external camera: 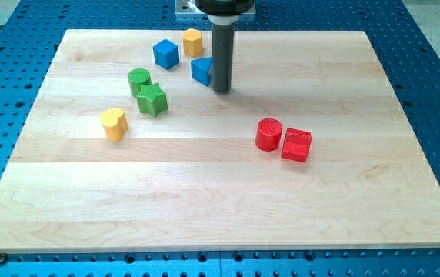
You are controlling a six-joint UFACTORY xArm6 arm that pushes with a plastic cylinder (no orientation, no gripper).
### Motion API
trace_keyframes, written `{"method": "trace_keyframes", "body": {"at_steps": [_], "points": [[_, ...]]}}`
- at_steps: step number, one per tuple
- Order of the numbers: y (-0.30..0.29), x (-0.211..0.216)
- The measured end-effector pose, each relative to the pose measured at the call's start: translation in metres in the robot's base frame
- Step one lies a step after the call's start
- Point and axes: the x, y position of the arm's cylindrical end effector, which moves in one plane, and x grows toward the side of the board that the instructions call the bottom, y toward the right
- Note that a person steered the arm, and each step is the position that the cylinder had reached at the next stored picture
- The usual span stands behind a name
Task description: Slide the heart into the hexagon
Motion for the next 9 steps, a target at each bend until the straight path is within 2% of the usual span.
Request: {"method": "trace_keyframes", "body": {"at_steps": [2,3,4,5,6,7,8,9], "points": [[-0.040,-0.043],[-0.002,-0.047],[0.032,-0.106],[0.000,-0.140],[-0.075,-0.126],[-0.047,-0.101],[0.030,-0.064],[0.075,-0.055]]}}
